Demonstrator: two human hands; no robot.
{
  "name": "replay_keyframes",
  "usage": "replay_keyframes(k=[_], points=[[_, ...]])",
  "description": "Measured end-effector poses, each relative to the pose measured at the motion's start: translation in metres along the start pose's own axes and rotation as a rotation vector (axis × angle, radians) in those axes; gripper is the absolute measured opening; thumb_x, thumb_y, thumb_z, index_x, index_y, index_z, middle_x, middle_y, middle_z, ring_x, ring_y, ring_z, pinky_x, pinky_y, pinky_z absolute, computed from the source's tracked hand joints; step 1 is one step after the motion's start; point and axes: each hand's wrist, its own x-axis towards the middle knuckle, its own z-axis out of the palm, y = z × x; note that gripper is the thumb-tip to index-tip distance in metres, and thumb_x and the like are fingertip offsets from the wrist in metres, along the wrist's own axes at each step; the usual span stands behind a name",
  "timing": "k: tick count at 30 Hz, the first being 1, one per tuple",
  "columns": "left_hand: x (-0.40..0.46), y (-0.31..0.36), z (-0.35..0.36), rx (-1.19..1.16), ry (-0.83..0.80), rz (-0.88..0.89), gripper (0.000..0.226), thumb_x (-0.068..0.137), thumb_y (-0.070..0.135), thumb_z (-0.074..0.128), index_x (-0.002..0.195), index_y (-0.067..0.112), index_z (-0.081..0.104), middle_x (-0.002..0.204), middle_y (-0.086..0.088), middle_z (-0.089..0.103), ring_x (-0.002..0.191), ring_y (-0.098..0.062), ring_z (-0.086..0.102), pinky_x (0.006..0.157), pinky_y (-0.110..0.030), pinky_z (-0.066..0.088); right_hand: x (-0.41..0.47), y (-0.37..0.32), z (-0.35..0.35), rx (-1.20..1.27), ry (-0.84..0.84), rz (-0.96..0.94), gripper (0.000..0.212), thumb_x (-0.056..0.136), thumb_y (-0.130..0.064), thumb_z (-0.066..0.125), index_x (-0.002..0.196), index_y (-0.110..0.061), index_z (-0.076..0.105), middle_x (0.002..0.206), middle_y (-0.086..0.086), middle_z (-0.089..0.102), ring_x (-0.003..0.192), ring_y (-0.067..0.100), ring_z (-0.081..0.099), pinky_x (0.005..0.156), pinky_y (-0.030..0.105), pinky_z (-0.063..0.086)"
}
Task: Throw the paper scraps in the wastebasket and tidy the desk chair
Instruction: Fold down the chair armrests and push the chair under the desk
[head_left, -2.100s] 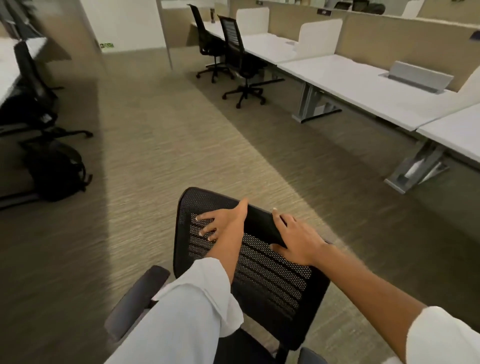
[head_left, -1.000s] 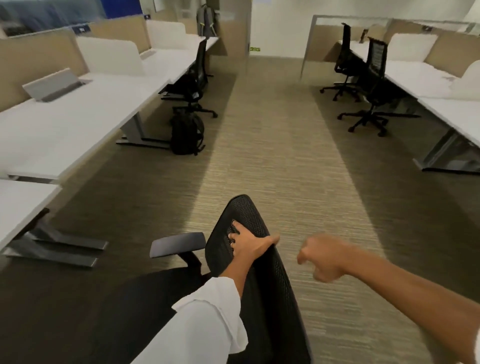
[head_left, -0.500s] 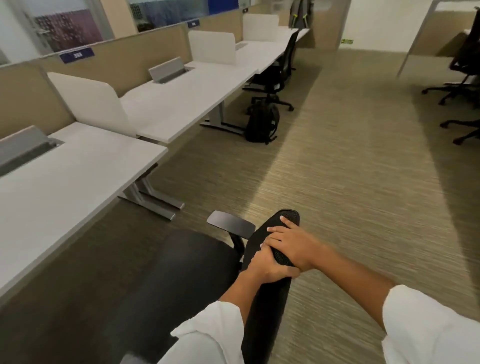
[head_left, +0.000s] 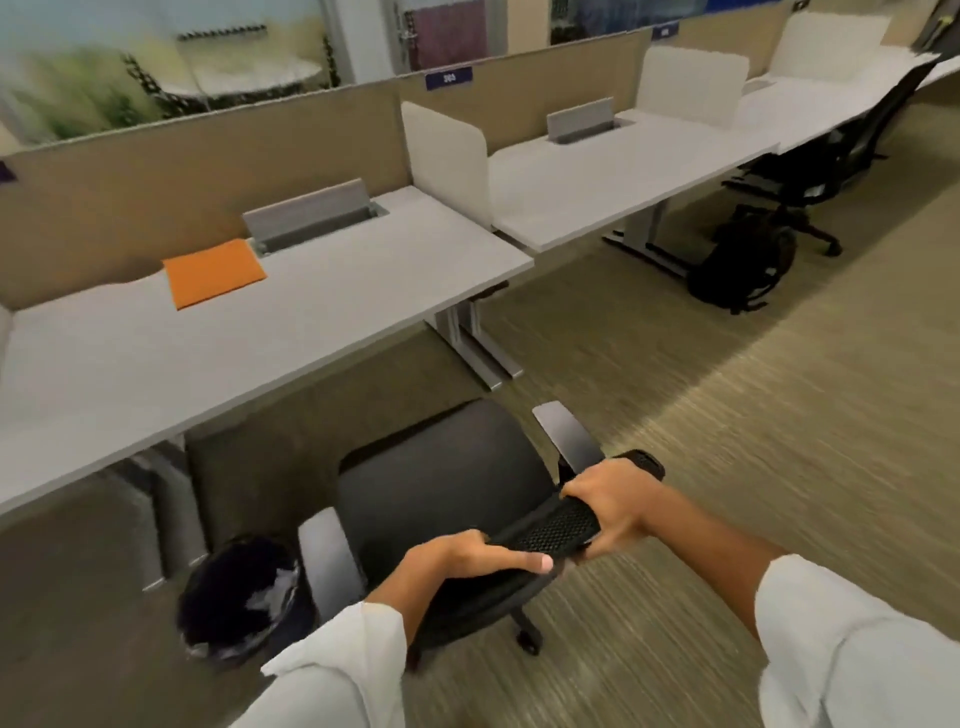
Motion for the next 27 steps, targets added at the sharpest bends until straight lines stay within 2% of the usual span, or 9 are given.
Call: replay_keyframes(k=[4, 6, 8, 10, 12, 15, 19, 23, 27], points=[[-0.029, -0.030, -0.001, 0.036, 0.220, -0.058, 0.127, 0.030, 0.107, 0.050, 0.128, 0.027, 0.063, 0.136, 0.004, 0.062, 0.123, -0.020, 0.058, 0.105, -0.040, 0.045, 0.011, -0.007, 0.006, 0.087, 0.109, -0.101, 0.095, 0.059, -0.103, 0.032, 0.120, -0.036, 0.061, 0.105, -0.012, 0.071, 0.095, 0.016, 0.067, 0.067, 0.030, 0.041], [-0.041, -0.046, 0.002, 0.145, 0.409, -0.087, 0.114, 0.034, 0.111, 0.034, 0.098, 0.023, 0.069, 0.116, 0.002, 0.071, 0.110, -0.023, 0.064, 0.090, -0.039, 0.049, 0.015, -0.008, 0.006, 0.142, 0.128, -0.075, 0.100, 0.061, -0.104, 0.025, 0.128, -0.037, 0.060, 0.113, -0.012, 0.072, 0.105, 0.017, 0.067, 0.074, 0.032, 0.047], [-0.053, -0.067, 0.015, 0.248, 0.630, -0.091, 0.102, 0.046, 0.110, 0.020, 0.072, 0.019, 0.059, 0.086, 0.002, 0.072, 0.090, -0.024, 0.067, 0.071, -0.036, 0.046, 0.018, -0.011, 0.006, 0.138, 0.128, -0.060, 0.105, 0.060, -0.105, 0.020, 0.128, -0.037, 0.061, 0.112, -0.008, 0.073, 0.106, 0.019, 0.067, 0.076, 0.035, 0.048], [-0.064, -0.092, 0.032, 0.361, 0.860, -0.027, 0.090, 0.066, 0.101, 0.016, 0.065, 0.019, 0.053, 0.067, 0.004, 0.065, 0.073, -0.024, 0.065, 0.060, -0.035, 0.037, 0.020, -0.013, 0.008, 0.117, 0.142, -0.056, 0.108, 0.059, -0.105, 0.018, 0.127, -0.035, 0.063, 0.110, -0.007, 0.074, 0.105, 0.020, 0.067, 0.073, 0.035, 0.046], [-0.074, -0.111, 0.043, 0.444, 1.015, 0.036, 0.081, 0.080, 0.091, 0.018, 0.066, 0.020, 0.055, 0.065, 0.003, 0.063, 0.068, -0.022, 0.063, 0.059, -0.036, 0.037, 0.023, -0.012, 0.013, 0.090, 0.165, -0.070, 0.110, 0.059, -0.105, 0.017, 0.127, -0.033, 0.064, 0.109, -0.007, 0.074, 0.104, 0.020, 0.067, 0.068, 0.033, 0.043], [-0.077, -0.112, 0.036, 0.460, 1.047, 0.027, 0.080, 0.082, 0.088, 0.020, 0.071, 0.020, 0.061, 0.067, 0.003, 0.064, 0.067, -0.020, 0.063, 0.060, -0.037, 0.045, 0.029, -0.008, 0.010, 0.071, 0.191, -0.072, 0.109, 0.060, -0.105, 0.017, 0.126, -0.032, 0.065, 0.103, -0.006, 0.075, 0.100, 0.019, 0.068, 0.064, 0.031, 0.038], [-0.070, -0.102, 0.020, 0.421, 0.963, 0.008, 0.090, 0.074, 0.095, 0.012, 0.068, 0.019, 0.059, 0.065, 0.005, 0.062, 0.065, -0.016, 0.060, 0.059, -0.035, 0.046, 0.041, -0.001, -0.004, 0.040, 0.141, -0.096, 0.108, 0.062, -0.104, 0.016, 0.126, -0.031, 0.065, 0.100, -0.003, 0.075, 0.097, 0.020, 0.068, 0.067, 0.033, 0.045], [-0.064, -0.105, 0.020, 0.397, 0.960, -0.063, 0.095, 0.069, 0.100, 0.011, 0.068, 0.019, 0.061, 0.063, 0.004, 0.063, 0.065, -0.016, 0.061, 0.059, -0.036, 0.048, 0.052, 0.000, -0.004, 0.041, 0.126, -0.118, 0.109, 0.062, -0.104, 0.015, 0.123, -0.030, 0.067, 0.094, -0.006, 0.074, 0.090, 0.017, 0.069, 0.063, 0.030, 0.042], [-0.061, -0.113, 0.002, 0.368, 0.991, -0.093, 0.094, 0.068, 0.101, 0.013, 0.063, 0.018, 0.059, 0.056, 0.004, 0.059, 0.057, -0.014, 0.055, 0.053, -0.032, 0.043, 0.073, -0.002, -0.013, 0.040, 0.110, -0.110, 0.111, 0.061, -0.104, 0.014, 0.123, -0.030, 0.067, 0.094, -0.004, 0.074, 0.089, 0.019, 0.069, 0.071, 0.033, 0.052]])
